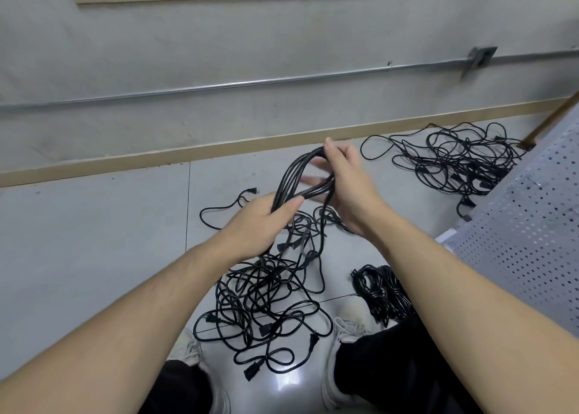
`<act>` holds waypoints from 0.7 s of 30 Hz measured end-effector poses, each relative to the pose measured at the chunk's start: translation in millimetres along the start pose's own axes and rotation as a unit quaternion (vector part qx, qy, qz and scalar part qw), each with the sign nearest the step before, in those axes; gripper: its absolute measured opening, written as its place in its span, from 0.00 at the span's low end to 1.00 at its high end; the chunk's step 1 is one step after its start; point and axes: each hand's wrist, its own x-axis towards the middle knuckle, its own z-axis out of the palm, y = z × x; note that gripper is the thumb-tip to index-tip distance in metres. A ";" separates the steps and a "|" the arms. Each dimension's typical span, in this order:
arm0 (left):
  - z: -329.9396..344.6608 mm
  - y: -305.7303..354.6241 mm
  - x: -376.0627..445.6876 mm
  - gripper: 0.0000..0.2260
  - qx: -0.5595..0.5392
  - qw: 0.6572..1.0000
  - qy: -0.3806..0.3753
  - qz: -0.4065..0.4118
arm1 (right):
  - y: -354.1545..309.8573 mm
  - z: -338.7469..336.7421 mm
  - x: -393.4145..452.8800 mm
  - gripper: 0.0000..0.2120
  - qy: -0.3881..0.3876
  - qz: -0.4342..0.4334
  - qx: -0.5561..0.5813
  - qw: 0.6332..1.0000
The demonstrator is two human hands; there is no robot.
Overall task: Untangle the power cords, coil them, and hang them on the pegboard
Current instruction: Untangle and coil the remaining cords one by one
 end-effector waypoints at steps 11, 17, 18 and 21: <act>10.4 5.0 -3.8 0.20 -0.120 0.986 -0.105 -0.058 | -3.5 3.6 -0.1 0.16 0.029 0.100 0.270 0.957; 13.4 14.5 -4.5 0.11 -0.310 0.928 -0.189 -0.087 | -10.2 -6.0 5.6 0.18 0.043 0.131 0.331 0.934; 15.0 14.6 -4.7 0.10 -0.344 0.913 -0.199 -0.089 | -11.1 -6.4 5.6 0.18 0.037 0.141 0.331 0.932; 17.4 16.7 -3.7 0.10 -0.438 0.862 -0.227 -0.116 | -14.1 -10.1 6.3 0.20 0.016 0.165 0.338 0.926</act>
